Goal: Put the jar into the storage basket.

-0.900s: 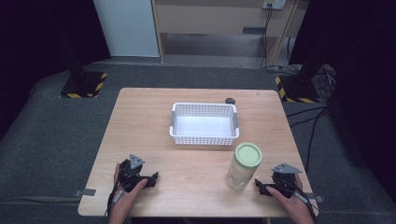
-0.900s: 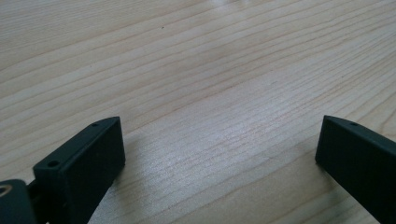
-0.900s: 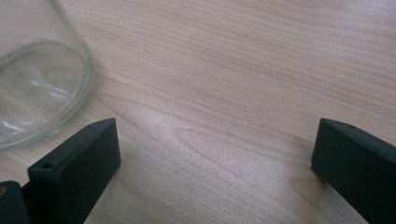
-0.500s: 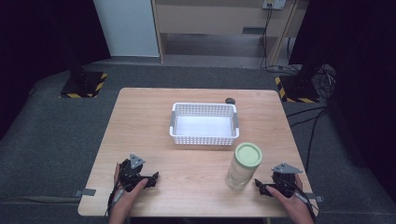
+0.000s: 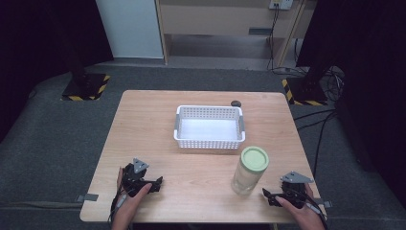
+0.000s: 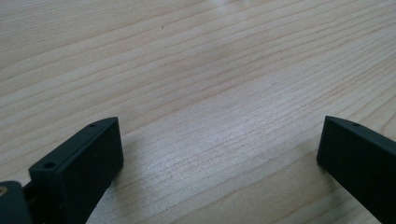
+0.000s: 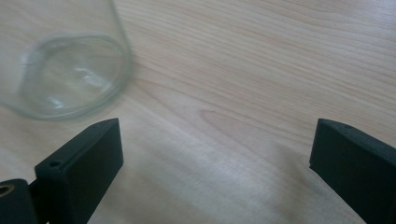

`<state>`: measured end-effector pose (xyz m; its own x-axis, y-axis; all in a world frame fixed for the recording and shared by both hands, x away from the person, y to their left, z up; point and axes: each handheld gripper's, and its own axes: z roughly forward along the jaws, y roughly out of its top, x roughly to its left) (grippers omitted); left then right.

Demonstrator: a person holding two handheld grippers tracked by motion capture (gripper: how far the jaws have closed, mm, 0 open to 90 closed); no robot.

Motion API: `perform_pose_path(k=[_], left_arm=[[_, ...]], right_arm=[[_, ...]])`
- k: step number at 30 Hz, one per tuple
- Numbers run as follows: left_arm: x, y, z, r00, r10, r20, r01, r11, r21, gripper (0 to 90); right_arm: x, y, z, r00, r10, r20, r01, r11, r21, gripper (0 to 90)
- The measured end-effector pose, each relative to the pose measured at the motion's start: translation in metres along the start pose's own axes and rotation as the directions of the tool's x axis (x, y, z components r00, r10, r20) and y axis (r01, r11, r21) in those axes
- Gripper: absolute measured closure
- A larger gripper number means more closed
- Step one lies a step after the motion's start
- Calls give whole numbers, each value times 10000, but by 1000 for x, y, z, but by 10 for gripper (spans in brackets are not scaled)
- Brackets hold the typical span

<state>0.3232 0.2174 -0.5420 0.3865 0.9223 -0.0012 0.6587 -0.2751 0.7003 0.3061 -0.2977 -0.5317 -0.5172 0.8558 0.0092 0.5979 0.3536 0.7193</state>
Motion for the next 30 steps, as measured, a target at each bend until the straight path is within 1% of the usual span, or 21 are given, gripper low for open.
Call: perform_pose_path(k=[2,4,6,8,9,11,13,14,24,26,30], left_arm=[[0,0,0,10000,0,0,0,10000,0,0],[0,0,0,10000,1,2,-1,10000,0,0],[0,0,0,10000,3,1,-3,10000,2,0],[0,0,0,10000,1,1,-1,10000,1,0],[0,0,0,10000,0,1,0,10000,0,0],[0,0,0,10000,3,1,-3,10000,2,0],[0,0,0,10000,-1,1,1,10000,0,0],[0,0,0,10000,1,1,-1,10000,1,0],[0,0,0,10000,1,1,-1,10000,0,0],[0,0,0,10000,0,1,0,10000,0,0],[0,0,0,10000,1,1,-1,10000,-1,0]], right_arm=[[4,-1,-3,9999,45,-152,-46,10000,-77,26],[8,-2,-6,9995,-8,-329,5,9999,-105,26],[14,-3,-7,9980,-133,-612,127,9999,-117,27],[19,-2,-9,9969,-176,-768,163,9997,-173,27],[19,-2,-9,9969,-176,-768,163,9997,-173,27],[26,0,-10,9947,-351,-971,326,9991,-273,27],[28,1,-11,9937,-349,-1061,319,9990,-298,27],[32,3,-12,9918,-417,-1208,375,9986,-372,26],[49,19,-15,9851,-892,-1470,815,9950,-570,25],[51,22,-16,9834,-1020,-1504,937,9937,-608,23],[53,29,-18,9827,-1112,-1482,1016,9923,-708,23]])
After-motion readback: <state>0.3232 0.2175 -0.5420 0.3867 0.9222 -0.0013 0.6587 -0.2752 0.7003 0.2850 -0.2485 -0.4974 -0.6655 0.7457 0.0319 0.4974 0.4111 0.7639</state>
